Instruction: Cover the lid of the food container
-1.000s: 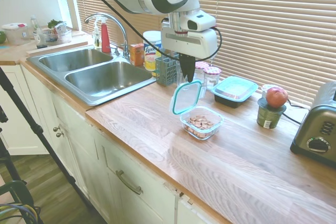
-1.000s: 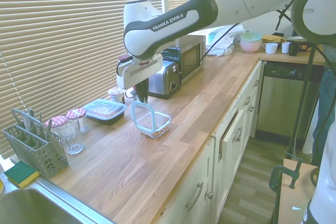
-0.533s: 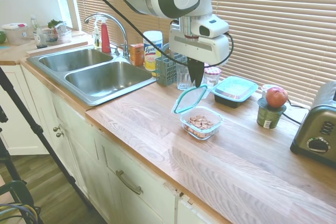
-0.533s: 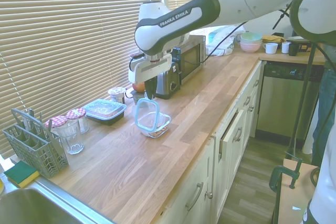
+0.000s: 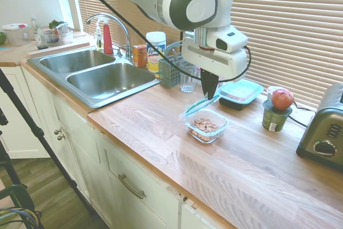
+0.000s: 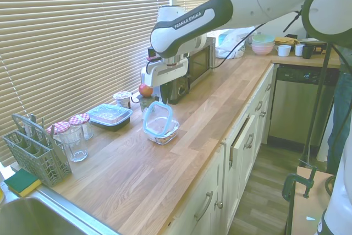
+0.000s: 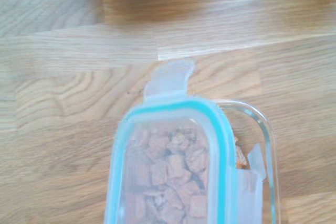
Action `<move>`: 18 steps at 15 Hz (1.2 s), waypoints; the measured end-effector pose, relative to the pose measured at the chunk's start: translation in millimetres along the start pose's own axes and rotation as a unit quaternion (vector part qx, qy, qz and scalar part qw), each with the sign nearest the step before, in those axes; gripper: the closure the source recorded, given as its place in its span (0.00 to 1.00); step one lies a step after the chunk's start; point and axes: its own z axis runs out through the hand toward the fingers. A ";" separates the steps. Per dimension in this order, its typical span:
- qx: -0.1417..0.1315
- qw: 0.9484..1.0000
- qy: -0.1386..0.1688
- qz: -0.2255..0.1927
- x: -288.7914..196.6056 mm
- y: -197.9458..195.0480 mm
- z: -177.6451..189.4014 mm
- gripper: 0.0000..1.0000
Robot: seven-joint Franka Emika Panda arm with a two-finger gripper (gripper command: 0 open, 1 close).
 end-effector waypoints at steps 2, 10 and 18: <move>0.002 1.000 -0.004 0.005 5.6 4.5 7.5 1.00; 0.000 1.000 -0.025 0.019 32.0 21.0 48.5 1.00; -0.016 0.999 -0.039 0.022 45.8 21.5 87.3 1.00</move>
